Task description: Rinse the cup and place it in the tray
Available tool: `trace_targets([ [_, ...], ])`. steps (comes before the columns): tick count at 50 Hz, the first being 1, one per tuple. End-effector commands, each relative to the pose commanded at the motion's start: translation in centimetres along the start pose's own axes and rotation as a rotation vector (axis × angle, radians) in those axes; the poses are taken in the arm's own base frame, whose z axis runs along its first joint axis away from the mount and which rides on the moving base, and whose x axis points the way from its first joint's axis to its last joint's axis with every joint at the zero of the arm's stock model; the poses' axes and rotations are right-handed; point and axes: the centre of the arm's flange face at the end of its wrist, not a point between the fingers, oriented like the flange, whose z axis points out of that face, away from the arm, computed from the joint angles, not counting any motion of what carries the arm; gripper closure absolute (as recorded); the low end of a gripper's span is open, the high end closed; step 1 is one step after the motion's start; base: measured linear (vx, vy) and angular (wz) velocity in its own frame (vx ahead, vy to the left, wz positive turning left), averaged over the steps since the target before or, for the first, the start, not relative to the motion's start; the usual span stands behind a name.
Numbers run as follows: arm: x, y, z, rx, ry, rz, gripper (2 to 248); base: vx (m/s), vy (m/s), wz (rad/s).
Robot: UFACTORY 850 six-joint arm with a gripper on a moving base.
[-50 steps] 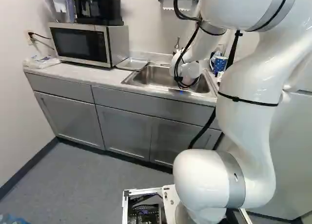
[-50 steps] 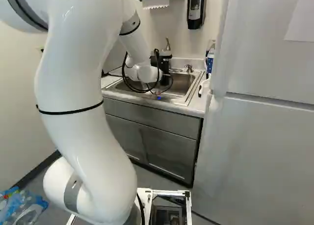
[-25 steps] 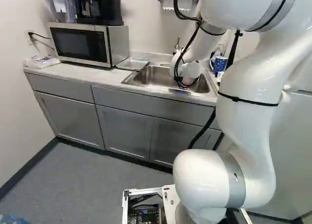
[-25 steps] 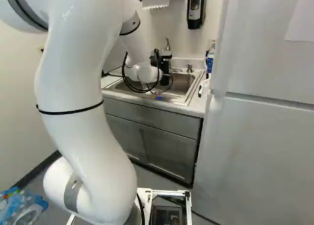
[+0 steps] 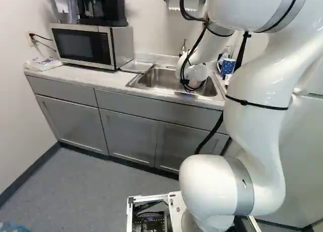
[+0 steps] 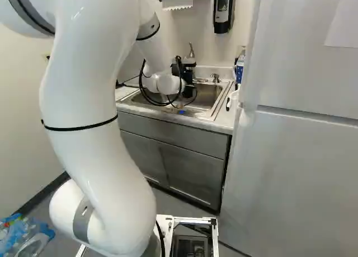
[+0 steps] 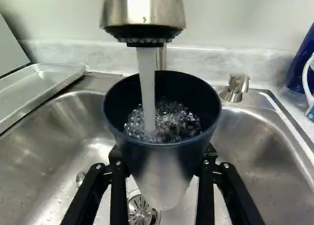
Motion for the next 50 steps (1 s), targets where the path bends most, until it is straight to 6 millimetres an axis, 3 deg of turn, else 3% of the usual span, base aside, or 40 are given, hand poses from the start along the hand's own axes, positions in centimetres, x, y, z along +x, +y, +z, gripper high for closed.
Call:
trace_targets([
  [20,0.0,-0.3,0.0,0.004,0.000,-0.002,126,0.000,0.000,0.000],
  [50,-0.2,-4.6,-0.8,0.078,-0.002,-0.030,126,0.000,0.000,0.000],
])
